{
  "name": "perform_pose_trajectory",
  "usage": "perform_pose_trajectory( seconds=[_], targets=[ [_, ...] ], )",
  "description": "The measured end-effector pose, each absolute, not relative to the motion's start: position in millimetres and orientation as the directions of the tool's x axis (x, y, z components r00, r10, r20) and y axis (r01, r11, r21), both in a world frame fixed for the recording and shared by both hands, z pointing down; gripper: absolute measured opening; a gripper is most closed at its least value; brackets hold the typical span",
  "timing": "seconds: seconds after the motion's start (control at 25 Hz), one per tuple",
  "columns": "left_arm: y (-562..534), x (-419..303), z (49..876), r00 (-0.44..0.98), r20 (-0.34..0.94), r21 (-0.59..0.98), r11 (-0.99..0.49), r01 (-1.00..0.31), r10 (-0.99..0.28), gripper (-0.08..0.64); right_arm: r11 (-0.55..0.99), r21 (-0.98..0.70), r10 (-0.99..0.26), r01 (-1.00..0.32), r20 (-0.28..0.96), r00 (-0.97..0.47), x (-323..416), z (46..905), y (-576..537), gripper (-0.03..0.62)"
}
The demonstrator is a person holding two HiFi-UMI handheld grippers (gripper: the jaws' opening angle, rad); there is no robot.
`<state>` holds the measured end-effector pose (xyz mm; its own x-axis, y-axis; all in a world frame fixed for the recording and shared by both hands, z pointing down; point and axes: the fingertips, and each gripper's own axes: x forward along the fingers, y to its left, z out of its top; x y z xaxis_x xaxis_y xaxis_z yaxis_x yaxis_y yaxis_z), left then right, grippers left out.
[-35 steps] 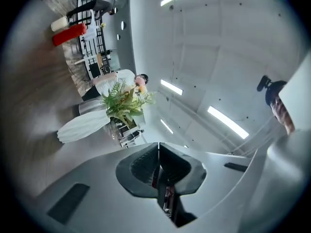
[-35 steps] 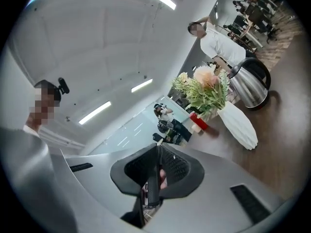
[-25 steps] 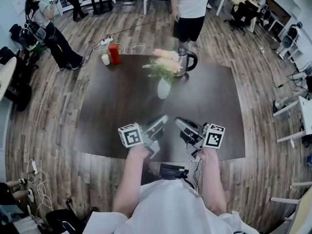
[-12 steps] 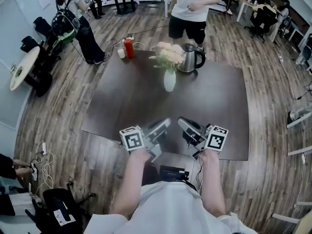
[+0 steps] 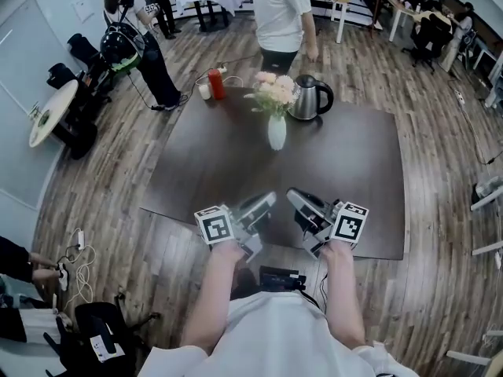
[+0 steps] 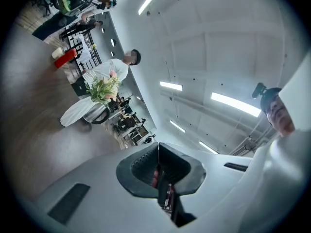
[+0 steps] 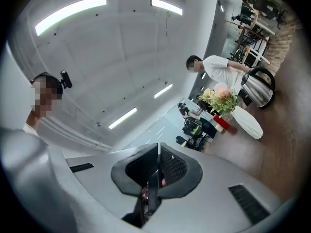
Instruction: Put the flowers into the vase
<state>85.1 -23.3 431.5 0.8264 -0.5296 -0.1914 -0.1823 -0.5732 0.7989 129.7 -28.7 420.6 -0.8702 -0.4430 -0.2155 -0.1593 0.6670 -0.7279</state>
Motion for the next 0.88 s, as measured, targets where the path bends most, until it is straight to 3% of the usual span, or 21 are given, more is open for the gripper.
perform_pose_trajectory(
  seconds=[0.88],
  targets=[
    [-46.7,66.1,427.6,0.838,-0.241,0.812,-0.574,-0.101,-0.489,0.011,0.658,-0.712,-0.494,-0.247,-0.16,-0.855,107.5,413.0,-45.3,0.021]
  ],
)
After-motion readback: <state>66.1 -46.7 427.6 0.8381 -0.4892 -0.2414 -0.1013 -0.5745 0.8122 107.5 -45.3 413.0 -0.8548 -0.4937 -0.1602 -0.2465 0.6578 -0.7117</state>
